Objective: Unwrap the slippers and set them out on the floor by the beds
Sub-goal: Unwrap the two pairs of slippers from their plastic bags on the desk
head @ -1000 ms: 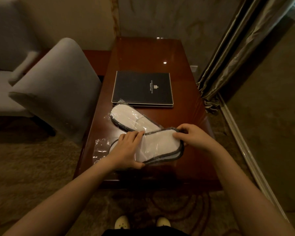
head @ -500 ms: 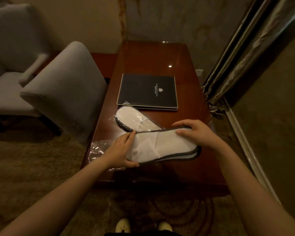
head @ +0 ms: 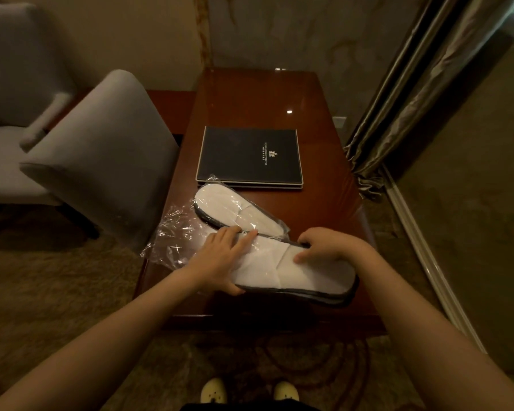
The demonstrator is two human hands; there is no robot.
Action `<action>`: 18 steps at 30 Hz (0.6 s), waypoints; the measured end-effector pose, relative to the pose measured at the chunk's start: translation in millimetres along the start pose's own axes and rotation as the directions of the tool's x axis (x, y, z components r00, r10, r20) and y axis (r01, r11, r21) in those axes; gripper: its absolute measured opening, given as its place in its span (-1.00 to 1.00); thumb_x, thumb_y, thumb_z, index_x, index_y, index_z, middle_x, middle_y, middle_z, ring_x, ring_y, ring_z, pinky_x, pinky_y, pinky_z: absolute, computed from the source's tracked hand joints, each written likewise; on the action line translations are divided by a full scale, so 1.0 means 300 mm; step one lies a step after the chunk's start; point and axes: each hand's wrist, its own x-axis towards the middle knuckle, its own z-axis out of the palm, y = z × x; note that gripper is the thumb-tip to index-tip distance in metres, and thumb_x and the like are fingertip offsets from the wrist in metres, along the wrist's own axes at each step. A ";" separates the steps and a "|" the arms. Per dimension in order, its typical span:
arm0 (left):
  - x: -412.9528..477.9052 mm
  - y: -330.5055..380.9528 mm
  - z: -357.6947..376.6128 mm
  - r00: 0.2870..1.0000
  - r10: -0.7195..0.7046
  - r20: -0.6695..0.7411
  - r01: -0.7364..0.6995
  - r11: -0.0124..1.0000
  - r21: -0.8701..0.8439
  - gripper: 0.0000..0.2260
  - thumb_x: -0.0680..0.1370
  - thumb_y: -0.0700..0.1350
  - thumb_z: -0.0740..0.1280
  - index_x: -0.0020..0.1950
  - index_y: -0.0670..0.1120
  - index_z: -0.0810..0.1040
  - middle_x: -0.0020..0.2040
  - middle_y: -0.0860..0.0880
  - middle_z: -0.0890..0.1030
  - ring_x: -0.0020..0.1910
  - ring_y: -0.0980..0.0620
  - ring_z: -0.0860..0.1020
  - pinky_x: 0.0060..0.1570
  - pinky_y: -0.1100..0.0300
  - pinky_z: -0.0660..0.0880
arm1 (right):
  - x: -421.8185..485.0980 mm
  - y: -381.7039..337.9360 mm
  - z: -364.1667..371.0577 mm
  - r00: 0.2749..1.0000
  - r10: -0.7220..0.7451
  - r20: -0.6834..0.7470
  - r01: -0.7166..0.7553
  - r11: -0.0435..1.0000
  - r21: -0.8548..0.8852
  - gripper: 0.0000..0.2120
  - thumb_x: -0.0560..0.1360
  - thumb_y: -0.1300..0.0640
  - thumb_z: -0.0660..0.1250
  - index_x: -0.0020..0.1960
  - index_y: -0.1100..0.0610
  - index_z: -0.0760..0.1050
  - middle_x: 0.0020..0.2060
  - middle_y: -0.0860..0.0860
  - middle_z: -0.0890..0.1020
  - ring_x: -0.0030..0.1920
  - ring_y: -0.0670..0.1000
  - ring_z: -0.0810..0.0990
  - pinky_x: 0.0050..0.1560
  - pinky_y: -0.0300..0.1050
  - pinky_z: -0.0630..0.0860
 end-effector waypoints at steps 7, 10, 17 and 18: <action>0.009 -0.053 0.039 0.997 -0.077 0.024 0.078 0.995 -0.058 0.11 0.21 0.27 0.45 0.52 0.07 -0.20 0.51 -0.10 0.09 0.48 -0.13 0.11 0.44 -0.06 0.14 | -0.021 0.013 -0.005 0.979 -0.044 -0.199 0.066 0.992 0.110 -0.78 0.46 0.02 0.33 0.07 0.07 0.57 -0.14 -0.07 0.57 -0.12 -0.06 0.54 -0.17 -0.18 0.45; 0.014 -0.079 0.063 0.996 -0.093 0.010 0.093 0.991 -0.091 0.04 0.29 0.24 0.43 0.53 0.06 -0.19 0.51 -0.10 0.11 0.48 -0.09 0.14 0.44 -0.01 0.16 | -0.068 0.066 -0.042 0.969 -0.020 -0.247 0.057 0.989 0.140 -0.78 0.46 0.03 0.34 0.06 0.08 0.58 -0.09 -0.01 0.61 -0.09 -0.04 0.57 -0.11 -0.14 0.48; 0.024 -0.107 0.121 0.993 -0.064 0.095 0.074 0.991 -0.111 -0.10 0.35 0.25 0.39 0.54 -0.01 0.02 0.52 -0.14 0.14 0.48 -0.12 0.18 0.43 0.01 0.22 | -0.180 0.197 -0.154 0.955 0.047 -0.294 0.030 0.968 0.250 -0.83 0.49 0.05 0.34 0.02 0.10 0.59 -0.11 0.03 0.61 -0.16 -0.06 0.54 -0.22 -0.18 0.41; 0.018 -0.107 0.132 0.989 -0.058 0.134 0.072 0.992 -0.104 -0.05 0.33 0.33 0.35 0.54 0.05 -0.07 0.54 -0.11 0.11 0.49 -0.10 0.15 0.43 0.01 0.21 | -0.181 0.214 -0.161 0.945 0.060 -0.322 0.034 0.960 0.278 -0.82 0.49 0.05 0.34 0.01 0.11 0.59 -0.11 0.03 0.61 -0.17 -0.05 0.54 -0.21 -0.17 0.42</action>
